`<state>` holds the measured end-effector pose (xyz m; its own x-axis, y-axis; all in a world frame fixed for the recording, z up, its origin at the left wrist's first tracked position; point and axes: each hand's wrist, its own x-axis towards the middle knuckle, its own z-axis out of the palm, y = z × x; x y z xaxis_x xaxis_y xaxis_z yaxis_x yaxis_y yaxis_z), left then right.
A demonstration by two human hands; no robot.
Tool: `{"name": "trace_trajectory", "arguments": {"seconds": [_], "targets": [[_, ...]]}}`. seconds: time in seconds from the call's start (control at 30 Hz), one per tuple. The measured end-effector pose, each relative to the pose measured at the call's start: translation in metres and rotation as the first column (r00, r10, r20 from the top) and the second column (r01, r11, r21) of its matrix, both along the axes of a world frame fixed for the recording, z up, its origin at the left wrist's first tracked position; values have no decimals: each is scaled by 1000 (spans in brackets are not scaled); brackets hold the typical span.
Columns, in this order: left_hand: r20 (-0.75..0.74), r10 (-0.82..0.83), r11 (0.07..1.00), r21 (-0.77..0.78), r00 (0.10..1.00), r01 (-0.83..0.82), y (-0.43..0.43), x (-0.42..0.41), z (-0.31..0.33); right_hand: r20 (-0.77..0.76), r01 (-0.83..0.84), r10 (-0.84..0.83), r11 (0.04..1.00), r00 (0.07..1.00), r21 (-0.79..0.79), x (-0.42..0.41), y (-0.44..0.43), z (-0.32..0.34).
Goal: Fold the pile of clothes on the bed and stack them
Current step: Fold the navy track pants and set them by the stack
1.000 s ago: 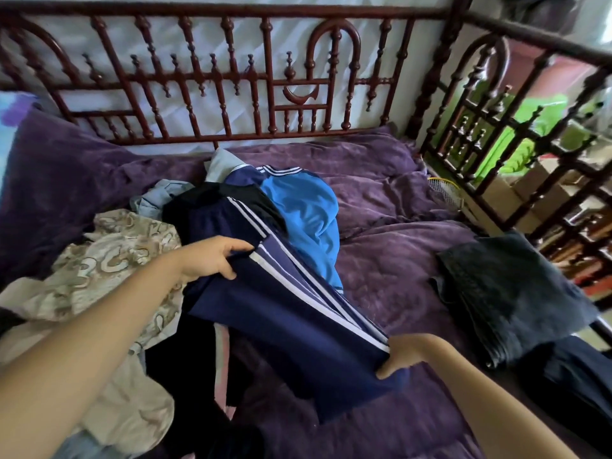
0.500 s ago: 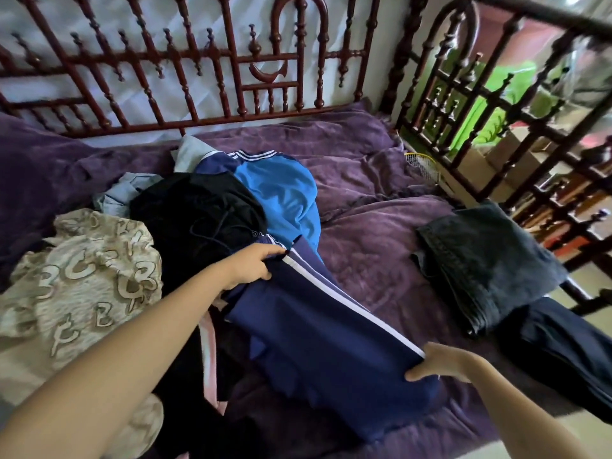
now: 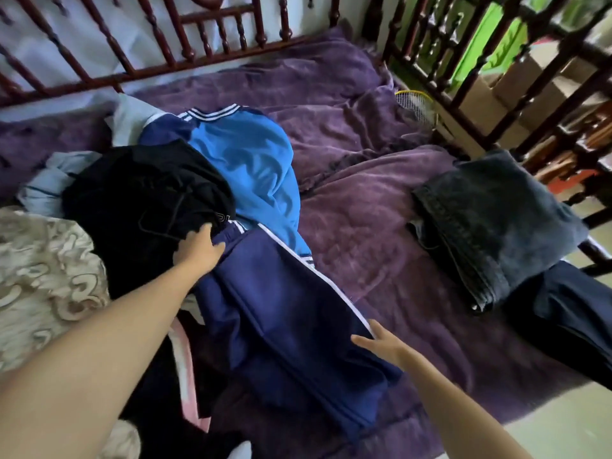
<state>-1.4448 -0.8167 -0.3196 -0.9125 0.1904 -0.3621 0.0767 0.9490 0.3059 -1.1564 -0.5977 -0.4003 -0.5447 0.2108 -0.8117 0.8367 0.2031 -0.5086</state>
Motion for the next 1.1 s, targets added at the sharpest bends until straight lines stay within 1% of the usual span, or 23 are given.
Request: {"name": "trace_trajectory", "arguments": {"seconds": [0.07, 0.1, 0.17, 0.2, 0.23, 0.3, 0.37, 0.4, 0.43, 0.47, 0.5, 0.53, 0.6, 0.63, 0.73, 0.8, 0.87, 0.9, 0.93, 0.97, 1.0, 1.03, 1.1], "targets": [[-75, 132, 989, 83, 988, -126, -11, 41, -30, -31, 76, -76, 997, 997, 15, -1, 1, -17], [-136, 168, 980, 127, 976, -151, -16, 61, -43, -47, 149, -148, 989, 988, 12, -2, 3, -22], [-255, 194, 976, 146, 947, -160, -26, 94, -64, -32, 263, -263, 965, 964, 17, -1, 13, -30], [-271, 225, 970, 157, 936, -187, -31, 106, -72, -19, 273, -272, 962, 962, 19, 3, 20, -32], [-225, 269, 956, 178, 936, -232, -34, 119, -77, 13, 260, -260, 966, 966, 4, 8, 25, -33], [25, 355, 901, 259, 934, -349, -36, 145, -85, 112, 187, -183, 982, 977, -33, 18, 32, -33], [316, 310, 863, 302, 897, -405, -32, 177, -90, 164, 99, -92, 994, 982, -35, 24, 33, -33], [463, 272, 849, 297, 844, -437, -27, 194, -91, 144, 41, -42, 999, 989, 10, 26, 31, -33], [609, 241, 834, 268, 756, -482, -21, 211, -94, 98, 6, -13, 997, 995, 73, 27, 30, -33], [742, 207, 819, 225, 637, -528, -13, 227, -96, 41, 6, -12, 990, 999, 142, 28, 28, -34], [836, 176, 807, 180, 520, -563, -6, 243, -98, -16, 43, -40, 983, 999, 179, 31, 26, -34], [893, 146, 789, 154, 426, -595, 2, 257, -103, -69, 78, -66, 979, 995, 190, 34, 25, -32], [940, 134, 707, 131, 313, -695, 16, 279, -110, -139, 118, -97, 981, 985, 151, 40, 23, -26], [942, 164, 650, 119, 292, -750, 22, 288, -114, -160, 111, -90, 985, 983, 132, 42, 24, -23], [906, 317, 453, 115, 281, -884, 35, 308, -122, -187, 8, 21, 988, 982, 154, 50, 28, -13], [910, 341, 316, 126, 237, -940, 37, 316, -123, -180, -75, 115, 974, 977, 215, 53, 33, -8], [931, 315, 235, 112, 185, -965, 26, 319, -120, -153, -143, 201, 935, 968, 326, 54, 42, -2], [936, 303, 216, 116, 179, -969, 15, 320, -117, -102, -179, 235, 905, 967, 386, 55, 47, 2], [932, 302, 223, 133, 198, -966, 2, 322, -116, -10, -251, 287, 855, 958, 455, 55, 51, 5], [920, 306, 260, 168, 246, -951, -10, 324, -115, 108, -359, 357, 776, 928, 519, 57, 52, 6], [900, 307, 324, 209, 311, -923, -20, 326, -114, 200, -455, 419, 694, 886, 558, 60, 50, 3], [873, 311, 393, 242, 376, -887, -26, 328, -114, 243, -510, 463, 634, 852, 582, 64, 46, -1], [831, 294, 488, 294, 472, -822, -28, 330, -122, 308, -573, 492, 597, 814, 562, 77, 35, -17]]}}
